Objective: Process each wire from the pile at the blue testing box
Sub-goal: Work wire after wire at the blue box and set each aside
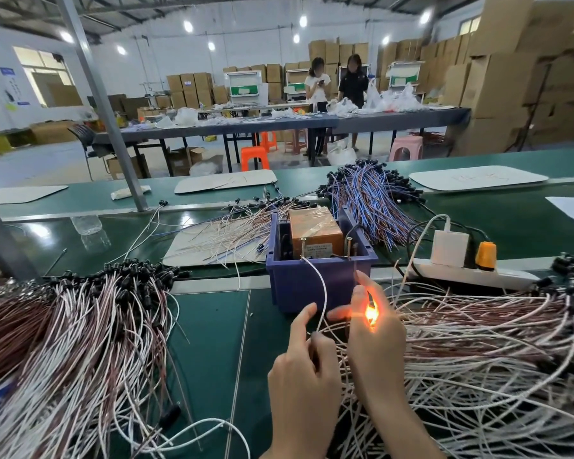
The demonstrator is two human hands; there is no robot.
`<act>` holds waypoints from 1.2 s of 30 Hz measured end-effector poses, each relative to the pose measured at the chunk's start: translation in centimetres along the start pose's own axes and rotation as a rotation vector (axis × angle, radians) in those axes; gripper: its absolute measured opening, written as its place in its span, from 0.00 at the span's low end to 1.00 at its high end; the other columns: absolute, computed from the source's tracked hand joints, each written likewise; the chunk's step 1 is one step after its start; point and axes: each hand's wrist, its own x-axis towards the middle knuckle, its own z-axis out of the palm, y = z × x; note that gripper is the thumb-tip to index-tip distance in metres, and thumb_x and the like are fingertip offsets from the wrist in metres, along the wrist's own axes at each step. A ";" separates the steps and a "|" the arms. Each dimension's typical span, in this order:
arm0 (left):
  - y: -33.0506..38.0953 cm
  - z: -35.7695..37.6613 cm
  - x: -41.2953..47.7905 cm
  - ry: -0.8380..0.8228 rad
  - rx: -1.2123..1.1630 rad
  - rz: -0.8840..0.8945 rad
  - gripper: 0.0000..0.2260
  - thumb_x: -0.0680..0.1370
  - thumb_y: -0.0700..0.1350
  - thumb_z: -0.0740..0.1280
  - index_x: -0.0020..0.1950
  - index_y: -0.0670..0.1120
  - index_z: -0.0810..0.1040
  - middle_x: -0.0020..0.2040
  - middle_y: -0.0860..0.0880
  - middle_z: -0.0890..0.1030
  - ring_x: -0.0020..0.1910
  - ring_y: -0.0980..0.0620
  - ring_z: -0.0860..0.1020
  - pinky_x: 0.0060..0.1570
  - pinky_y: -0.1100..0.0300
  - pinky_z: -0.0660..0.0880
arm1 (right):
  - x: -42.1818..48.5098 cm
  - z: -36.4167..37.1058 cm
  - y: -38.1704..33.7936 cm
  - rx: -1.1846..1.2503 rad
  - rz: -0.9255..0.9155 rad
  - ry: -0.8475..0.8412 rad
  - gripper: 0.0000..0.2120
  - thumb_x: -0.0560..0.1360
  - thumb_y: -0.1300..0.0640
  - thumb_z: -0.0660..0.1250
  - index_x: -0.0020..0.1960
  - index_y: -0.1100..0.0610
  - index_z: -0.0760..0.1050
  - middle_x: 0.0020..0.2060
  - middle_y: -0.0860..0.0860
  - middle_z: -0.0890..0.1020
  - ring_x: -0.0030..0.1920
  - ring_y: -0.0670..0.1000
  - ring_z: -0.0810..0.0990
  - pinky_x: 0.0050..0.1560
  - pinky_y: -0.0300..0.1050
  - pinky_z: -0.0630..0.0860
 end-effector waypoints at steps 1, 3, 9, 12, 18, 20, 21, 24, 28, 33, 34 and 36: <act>0.0 0.0 0.1 0.017 -0.008 -0.001 0.14 0.82 0.50 0.58 0.65 0.64 0.73 0.24 0.58 0.72 0.24 0.58 0.70 0.30 0.63 0.67 | -0.1 -0.2 -0.1 -0.001 -0.015 0.011 0.12 0.84 0.45 0.55 0.65 0.38 0.70 0.37 0.39 0.85 0.26 0.42 0.75 0.35 0.34 0.71; -0.1 0.0 0.3 0.026 -0.022 0.000 0.11 0.82 0.52 0.58 0.59 0.65 0.75 0.25 0.57 0.73 0.24 0.58 0.69 0.28 0.61 0.66 | -0.1 -0.7 -0.5 0.028 -0.027 0.050 0.13 0.84 0.45 0.54 0.65 0.40 0.73 0.42 0.39 0.85 0.23 0.43 0.72 0.29 0.34 0.70; 0.5 -0.6 0.5 0.013 -0.135 0.000 0.07 0.81 0.57 0.58 0.45 0.61 0.74 0.27 0.55 0.74 0.24 0.59 0.68 0.25 0.62 0.64 | 1.0 -4.4 -2.1 0.270 0.004 0.180 0.12 0.86 0.50 0.56 0.54 0.43 0.78 0.28 0.44 0.74 0.25 0.42 0.66 0.24 0.35 0.64; 0.9 -0.9 0.7 0.018 -0.277 -0.091 0.11 0.81 0.57 0.59 0.42 0.56 0.74 0.27 0.51 0.73 0.26 0.56 0.69 0.27 0.53 0.68 | 2.6 -7.6 -2.8 0.257 -0.014 0.262 0.11 0.81 0.52 0.57 0.49 0.47 0.79 0.24 0.41 0.71 0.23 0.41 0.63 0.21 0.34 0.59; 0.4 -1.5 1.8 0.050 -0.420 -0.240 0.12 0.83 0.48 0.62 0.42 0.43 0.73 0.28 0.51 0.73 0.26 0.56 0.71 0.25 0.65 0.69 | 6.7 -14.7 -2.6 0.117 0.016 0.424 0.12 0.78 0.52 0.57 0.47 0.50 0.80 0.23 0.41 0.71 0.22 0.42 0.62 0.22 0.38 0.60; 0.0 -1.5 2.1 0.014 -0.442 -0.339 0.12 0.82 0.49 0.63 0.43 0.43 0.74 0.29 0.51 0.73 0.25 0.55 0.70 0.25 0.65 0.70 | 7.7 -16.5 -2.3 0.019 0.018 0.415 0.13 0.78 0.51 0.57 0.49 0.49 0.80 0.26 0.43 0.72 0.24 0.45 0.64 0.27 0.43 0.62; -0.1 -1.5 2.3 -0.006 -0.465 -0.405 0.12 0.82 0.49 0.63 0.43 0.43 0.74 0.28 0.51 0.73 0.25 0.55 0.70 0.24 0.64 0.69 | 8.1 -17.2 -2.2 -0.053 0.011 0.407 0.14 0.79 0.51 0.56 0.51 0.51 0.80 0.28 0.46 0.73 0.25 0.46 0.66 0.29 0.44 0.62; -0.2 -1.6 3.2 -0.045 -0.600 -0.624 0.10 0.83 0.47 0.62 0.44 0.44 0.73 0.28 0.51 0.75 0.23 0.56 0.69 0.24 0.61 0.68 | 8.4 -18.4 -2.3 -0.310 -0.020 0.372 0.12 0.82 0.52 0.58 0.54 0.53 0.79 0.39 0.52 0.83 0.34 0.52 0.78 0.35 0.46 0.70; -0.3 -2.8 4.2 0.023 -0.625 -0.661 0.07 0.84 0.43 0.59 0.58 0.41 0.73 0.36 0.45 0.84 0.22 0.56 0.72 0.23 0.62 0.70 | 7.6 -18.8 -2.9 -0.787 -0.163 0.499 0.12 0.80 0.55 0.63 0.61 0.57 0.78 0.54 0.61 0.81 0.58 0.64 0.76 0.63 0.59 0.68; -1.7 -6.9 5.9 0.032 -0.350 -0.436 0.20 0.83 0.43 0.59 0.76 0.48 0.63 0.34 0.49 0.84 0.24 0.55 0.76 0.22 0.61 0.70 | 4.8 -14.3 -4.7 -0.655 -0.524 0.408 0.12 0.80 0.58 0.60 0.59 0.57 0.78 0.50 0.58 0.81 0.54 0.58 0.75 0.61 0.55 0.66; -2.2 -8.2 6.4 0.020 -0.211 -0.365 0.19 0.83 0.43 0.60 0.74 0.48 0.65 0.34 0.49 0.84 0.26 0.56 0.77 0.24 0.61 0.72 | 3.7 -12.6 -5.0 -0.630 -0.553 0.326 0.11 0.80 0.58 0.60 0.59 0.57 0.78 0.50 0.57 0.82 0.54 0.58 0.75 0.61 0.54 0.67; -3.2 -11.3 7.6 -0.009 0.134 -0.247 0.16 0.83 0.45 0.61 0.70 0.47 0.69 0.36 0.47 0.83 0.28 0.57 0.76 0.27 0.58 0.74 | 1.2 -9.1 -4.8 -0.607 -0.567 0.150 0.10 0.80 0.59 0.63 0.59 0.56 0.79 0.51 0.55 0.82 0.55 0.58 0.76 0.60 0.51 0.66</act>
